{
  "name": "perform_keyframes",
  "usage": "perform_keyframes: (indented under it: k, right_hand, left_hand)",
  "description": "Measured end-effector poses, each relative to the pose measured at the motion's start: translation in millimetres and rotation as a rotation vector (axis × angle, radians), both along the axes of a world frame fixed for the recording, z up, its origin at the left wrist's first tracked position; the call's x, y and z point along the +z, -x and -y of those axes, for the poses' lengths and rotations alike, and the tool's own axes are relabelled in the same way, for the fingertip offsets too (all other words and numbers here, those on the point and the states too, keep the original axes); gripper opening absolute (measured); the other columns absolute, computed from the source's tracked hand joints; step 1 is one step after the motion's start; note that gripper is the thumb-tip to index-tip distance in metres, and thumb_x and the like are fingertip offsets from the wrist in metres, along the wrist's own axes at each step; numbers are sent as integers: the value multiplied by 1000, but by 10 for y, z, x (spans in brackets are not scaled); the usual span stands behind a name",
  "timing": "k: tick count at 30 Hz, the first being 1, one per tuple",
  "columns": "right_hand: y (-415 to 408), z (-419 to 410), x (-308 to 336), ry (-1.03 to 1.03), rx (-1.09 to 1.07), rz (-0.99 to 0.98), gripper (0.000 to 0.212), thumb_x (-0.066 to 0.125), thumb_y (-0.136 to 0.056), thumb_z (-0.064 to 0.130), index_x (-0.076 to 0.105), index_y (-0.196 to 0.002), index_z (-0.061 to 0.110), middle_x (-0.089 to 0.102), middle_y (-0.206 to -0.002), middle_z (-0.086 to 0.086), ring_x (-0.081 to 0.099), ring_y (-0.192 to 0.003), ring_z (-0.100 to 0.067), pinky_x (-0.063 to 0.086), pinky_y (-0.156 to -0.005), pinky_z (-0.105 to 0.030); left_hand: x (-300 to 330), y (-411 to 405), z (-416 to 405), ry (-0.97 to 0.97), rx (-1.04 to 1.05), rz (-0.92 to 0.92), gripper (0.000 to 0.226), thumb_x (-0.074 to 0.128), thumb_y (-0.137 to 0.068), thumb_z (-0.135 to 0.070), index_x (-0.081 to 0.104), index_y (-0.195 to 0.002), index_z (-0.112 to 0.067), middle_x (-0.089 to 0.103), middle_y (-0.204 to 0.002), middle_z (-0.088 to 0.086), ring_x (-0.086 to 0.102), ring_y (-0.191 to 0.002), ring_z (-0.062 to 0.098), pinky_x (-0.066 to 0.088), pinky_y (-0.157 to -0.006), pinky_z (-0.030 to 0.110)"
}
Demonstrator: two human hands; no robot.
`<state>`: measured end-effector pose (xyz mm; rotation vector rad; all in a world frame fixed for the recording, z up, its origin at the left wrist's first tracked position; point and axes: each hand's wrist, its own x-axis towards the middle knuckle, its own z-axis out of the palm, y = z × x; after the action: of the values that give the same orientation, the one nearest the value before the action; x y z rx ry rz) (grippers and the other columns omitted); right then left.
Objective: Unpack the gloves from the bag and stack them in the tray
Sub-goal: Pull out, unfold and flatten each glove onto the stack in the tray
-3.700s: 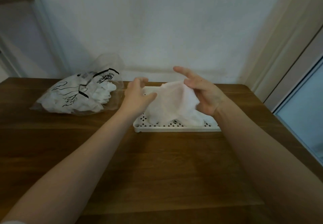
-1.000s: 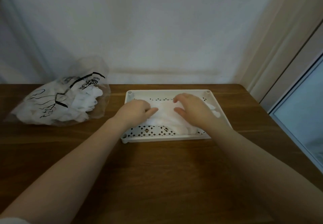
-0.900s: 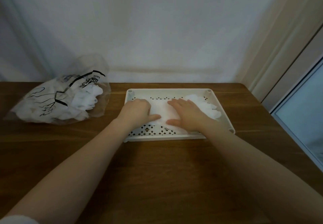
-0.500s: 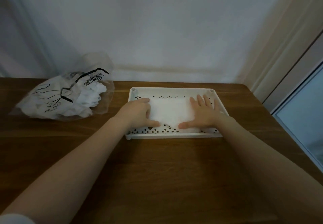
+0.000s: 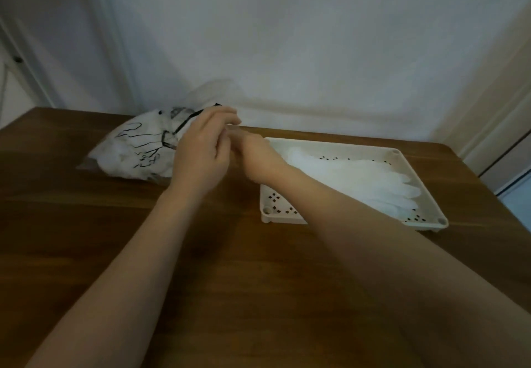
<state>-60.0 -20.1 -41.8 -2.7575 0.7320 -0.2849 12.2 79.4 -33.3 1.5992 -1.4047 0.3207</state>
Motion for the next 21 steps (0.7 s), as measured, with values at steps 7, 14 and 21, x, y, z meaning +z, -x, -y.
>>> perform_keyframes:
  k: [7,14,21]
  right_hand:
    - [-532,194,-344,-124,-106,-161,73,53,-92,18,9,-150,22,27,-152,-15,38,-130,-39,37,-103,-50]
    - [-694,151,-359,-115,-172,-145,33,42,-98,17,47,-129,7,55,-125,-16,54,-113,-33,45,-90,-40]
    - [-735,160,-296,-33,-117,-181,15,46,-96,9,56,-108,11,61,-97,-8,58,-81,-20,45,-75,-34]
  left_hand:
    - [-248,-341,-24,-27,132,-275,44,34,-89,8,53,-126,-7,52,-133,9,44,-124,16,27,-102,13]
    - [-350,-462,15,-95,95,-385,48,34,-89,9,53,-128,-11,42,-143,2,32,-135,10,19,-106,12]
    - [-339,-524,-20,-152,99,-390,38,38,-92,2,60,-117,-16,43,-142,-5,30,-127,-2,15,-95,-2]
